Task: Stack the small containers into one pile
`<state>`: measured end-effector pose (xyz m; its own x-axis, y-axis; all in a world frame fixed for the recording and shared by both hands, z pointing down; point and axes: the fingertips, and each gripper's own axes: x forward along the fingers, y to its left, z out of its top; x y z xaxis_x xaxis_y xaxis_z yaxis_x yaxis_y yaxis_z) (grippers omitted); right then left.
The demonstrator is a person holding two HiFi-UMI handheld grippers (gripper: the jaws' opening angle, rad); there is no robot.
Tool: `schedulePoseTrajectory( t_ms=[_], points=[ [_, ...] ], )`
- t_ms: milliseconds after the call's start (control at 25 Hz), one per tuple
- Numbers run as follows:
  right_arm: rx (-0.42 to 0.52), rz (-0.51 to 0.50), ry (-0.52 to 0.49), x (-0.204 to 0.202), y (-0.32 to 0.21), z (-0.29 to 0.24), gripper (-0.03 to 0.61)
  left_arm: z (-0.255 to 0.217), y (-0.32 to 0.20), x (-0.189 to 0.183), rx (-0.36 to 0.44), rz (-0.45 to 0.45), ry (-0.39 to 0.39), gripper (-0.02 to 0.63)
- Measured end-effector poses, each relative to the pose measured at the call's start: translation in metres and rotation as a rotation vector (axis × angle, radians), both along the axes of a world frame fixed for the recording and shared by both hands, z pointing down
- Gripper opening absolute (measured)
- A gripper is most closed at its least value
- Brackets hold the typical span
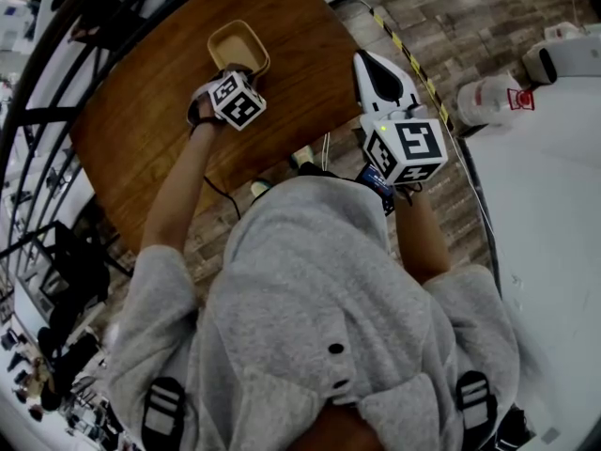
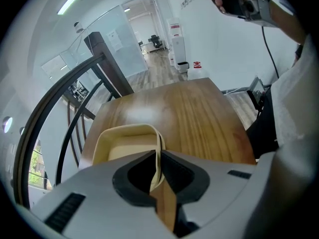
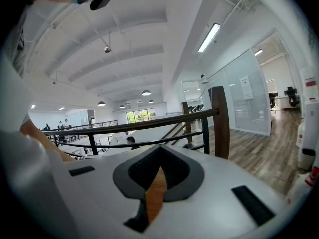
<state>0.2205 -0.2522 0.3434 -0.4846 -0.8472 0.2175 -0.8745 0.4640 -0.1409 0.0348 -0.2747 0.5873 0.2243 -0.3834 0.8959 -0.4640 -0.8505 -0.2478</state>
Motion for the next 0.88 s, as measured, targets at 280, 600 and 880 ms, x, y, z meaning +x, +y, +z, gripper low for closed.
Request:
schedulePoseTrajectory(
  t_ms=[280, 600, 880],
  points=[
    [0.001, -0.01, -0.008, 0.004, -0.003, 0.002, 0.011, -0.002, 0.0, 0.003, -0.008, -0.029, 0.033, 0.094],
    [-0.004, -0.038, -0.008, -0.006, -0.013, 0.004, 0.011, -0.01, -0.01, -0.013, 0.026, -0.114, 0.09, 0.095],
    [-0.006, -0.06, -0.01, -0.015, -0.022, 0.006, 0.011, -0.018, -0.022, -0.028, 0.076, -0.201, 0.148, 0.095]
  ],
)
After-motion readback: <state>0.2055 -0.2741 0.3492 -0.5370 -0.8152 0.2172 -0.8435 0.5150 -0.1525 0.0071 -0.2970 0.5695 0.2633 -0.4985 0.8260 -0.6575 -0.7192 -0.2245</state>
